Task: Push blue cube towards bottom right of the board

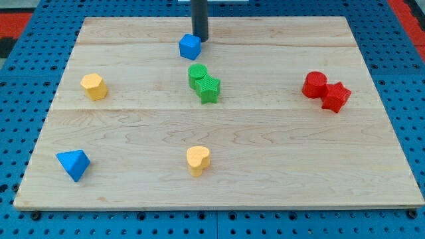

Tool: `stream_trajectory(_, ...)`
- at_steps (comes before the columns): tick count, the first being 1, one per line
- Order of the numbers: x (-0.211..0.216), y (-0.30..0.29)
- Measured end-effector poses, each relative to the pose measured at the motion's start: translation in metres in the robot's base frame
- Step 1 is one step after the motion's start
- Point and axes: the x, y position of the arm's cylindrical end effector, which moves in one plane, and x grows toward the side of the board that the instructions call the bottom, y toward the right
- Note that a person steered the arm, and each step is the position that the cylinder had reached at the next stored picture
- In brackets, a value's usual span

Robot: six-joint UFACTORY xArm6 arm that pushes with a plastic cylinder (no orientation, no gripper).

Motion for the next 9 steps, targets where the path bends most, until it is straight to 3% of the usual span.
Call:
stream_trajectory(1, -0.014, -0.022)
stream_trajectory(2, -0.048, -0.085)
stream_trajectory(3, -0.006, -0.102)
stream_trajectory(5, 0.04, 0.012)
stream_trajectory(6, 0.059, 0.039)
stream_trajectory(9, 0.179, 0.103)
